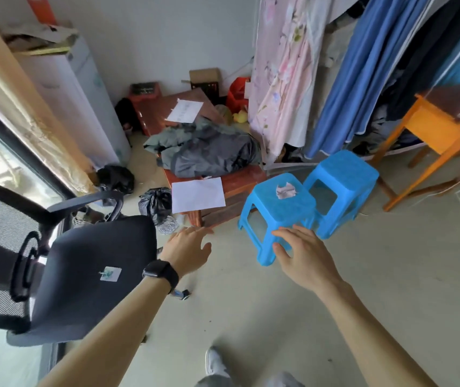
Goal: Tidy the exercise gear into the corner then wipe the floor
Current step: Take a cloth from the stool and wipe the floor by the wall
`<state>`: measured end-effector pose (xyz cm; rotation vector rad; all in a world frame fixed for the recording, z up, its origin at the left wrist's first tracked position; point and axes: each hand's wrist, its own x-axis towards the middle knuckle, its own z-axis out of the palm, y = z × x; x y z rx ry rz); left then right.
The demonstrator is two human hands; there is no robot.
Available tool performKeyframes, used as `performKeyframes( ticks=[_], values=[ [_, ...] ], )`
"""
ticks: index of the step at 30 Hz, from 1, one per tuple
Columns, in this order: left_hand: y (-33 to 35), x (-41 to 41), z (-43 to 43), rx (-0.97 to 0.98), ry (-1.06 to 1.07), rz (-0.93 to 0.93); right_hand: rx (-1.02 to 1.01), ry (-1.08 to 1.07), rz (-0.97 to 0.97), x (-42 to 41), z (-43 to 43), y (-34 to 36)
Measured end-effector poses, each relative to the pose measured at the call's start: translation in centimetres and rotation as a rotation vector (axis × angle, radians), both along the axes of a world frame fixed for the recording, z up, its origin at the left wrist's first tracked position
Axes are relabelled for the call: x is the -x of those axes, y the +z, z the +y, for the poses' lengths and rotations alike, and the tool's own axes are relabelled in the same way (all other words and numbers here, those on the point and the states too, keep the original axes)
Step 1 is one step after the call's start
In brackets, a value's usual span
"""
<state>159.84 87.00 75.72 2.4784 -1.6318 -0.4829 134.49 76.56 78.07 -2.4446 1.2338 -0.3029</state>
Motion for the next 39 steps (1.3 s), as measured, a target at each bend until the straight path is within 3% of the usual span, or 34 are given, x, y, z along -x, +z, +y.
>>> performKeyframes(
  ticks=[8, 25, 31, 34, 39],
  values=[
    [-2.2, -3.7, -11.1, -0.024, -0.073, 0.103, -0.081, -0.056, 0.049, -4.8, -8.0, -2.7],
    [-12.4, -10.4, -38.2, -0.324, -0.207, 0.138, -0.325, -0.19, 0.16, -12.6, -33.9, -16.8],
    [-21.9, -11.5, -48.5, -0.349, -0.403, 0.126, -0.449, -0.317, 0.222, -15.0, -41.1, -26.2],
    [-28.1, -11.1, -53.0, -0.396, -0.576, 0.035, -0.502, -0.34, 0.269, -14.8, -44.1, -32.1],
    [-37.6, -9.6, -56.9, -0.405, -0.771, -0.065, -0.361, -0.366, 0.397, -14.0, -48.4, -40.6]
  ],
)
